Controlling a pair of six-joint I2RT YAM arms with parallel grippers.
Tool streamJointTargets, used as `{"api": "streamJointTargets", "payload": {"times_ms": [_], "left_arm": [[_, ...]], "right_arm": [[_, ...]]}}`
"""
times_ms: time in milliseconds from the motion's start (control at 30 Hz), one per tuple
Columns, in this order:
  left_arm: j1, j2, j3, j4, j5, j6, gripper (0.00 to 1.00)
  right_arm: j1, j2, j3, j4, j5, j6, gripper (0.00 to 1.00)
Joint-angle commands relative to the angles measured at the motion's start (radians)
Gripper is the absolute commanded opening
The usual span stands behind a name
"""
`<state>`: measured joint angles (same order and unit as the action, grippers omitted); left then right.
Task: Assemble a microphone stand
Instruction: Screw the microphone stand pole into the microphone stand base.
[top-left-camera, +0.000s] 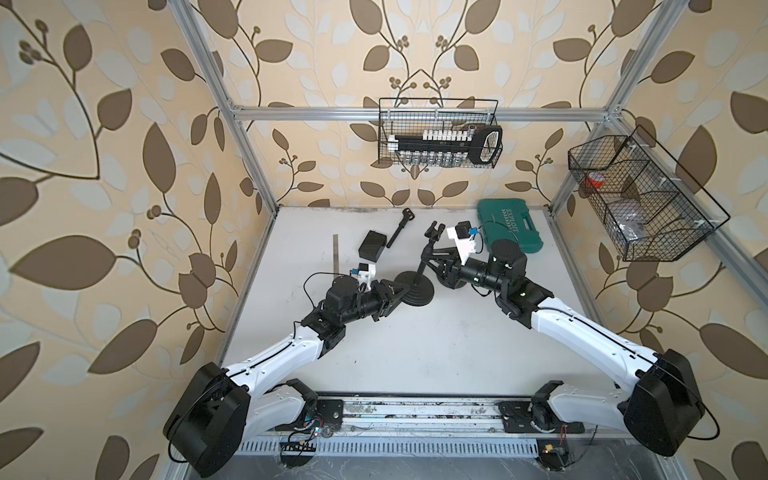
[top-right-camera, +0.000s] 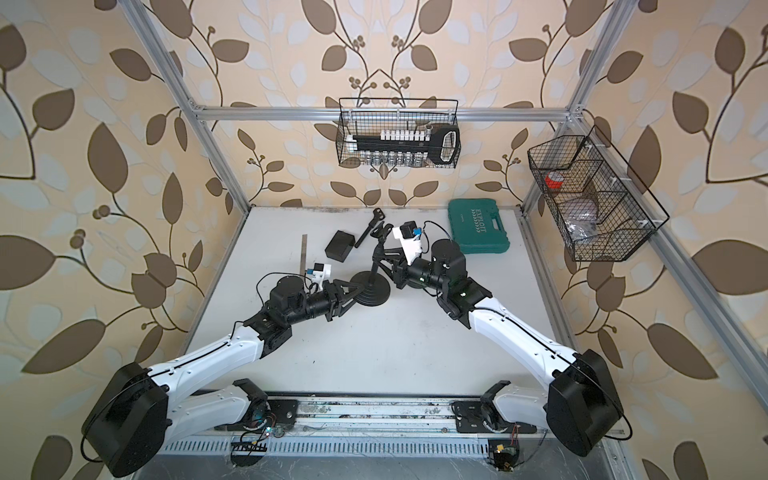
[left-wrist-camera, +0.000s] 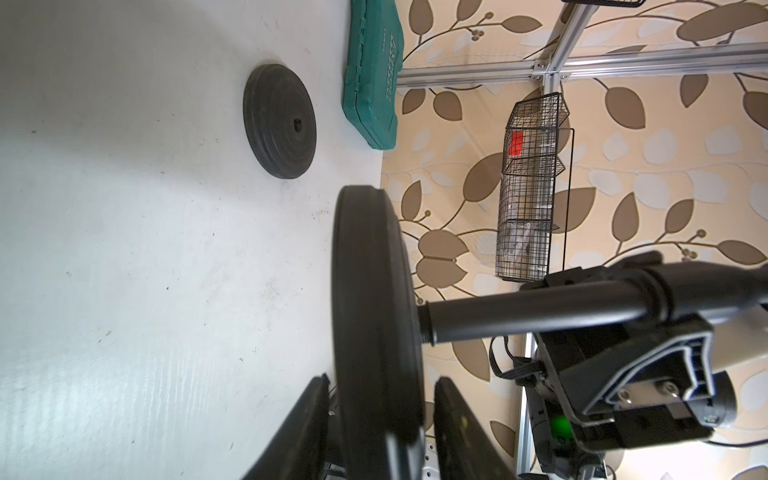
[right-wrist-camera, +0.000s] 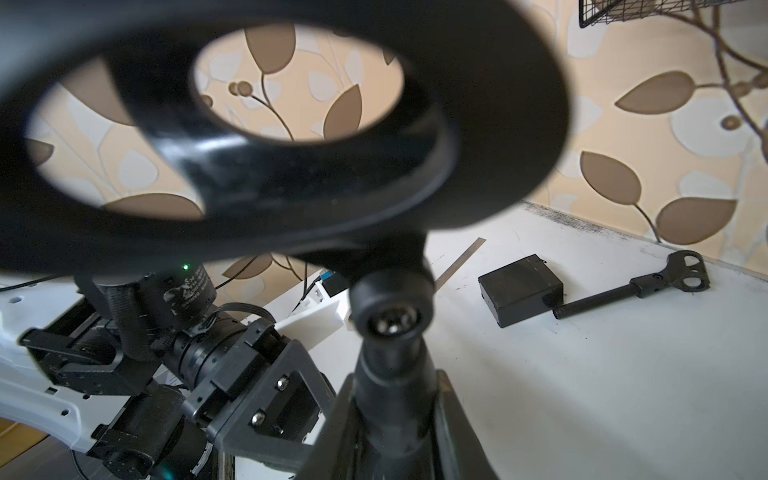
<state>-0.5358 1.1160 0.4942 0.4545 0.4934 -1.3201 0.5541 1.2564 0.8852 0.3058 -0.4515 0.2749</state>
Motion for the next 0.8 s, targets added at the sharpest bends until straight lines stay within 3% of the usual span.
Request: {"api": "streamJointTargets", "payload": {"times_ms": [0,367,767], "left_arm": [[0.003,0.002,-0.004,0.057,0.011,-0.009,0.41],[0.003,-0.021,-0.023,0.060,-0.008,-0.016,0.35],[0.003,-0.059,-0.071,0.120,-0.061,-0.041,0.21]], "right_arm": [[0.009,0.003,0.043,0.106,0.004,0.028,0.02],[0.029,0.011,0.036,0.125,0.021,0.031,0.02],[0.065,0.009,-0.002,0.171,0.070,0.015,0.02]]}}
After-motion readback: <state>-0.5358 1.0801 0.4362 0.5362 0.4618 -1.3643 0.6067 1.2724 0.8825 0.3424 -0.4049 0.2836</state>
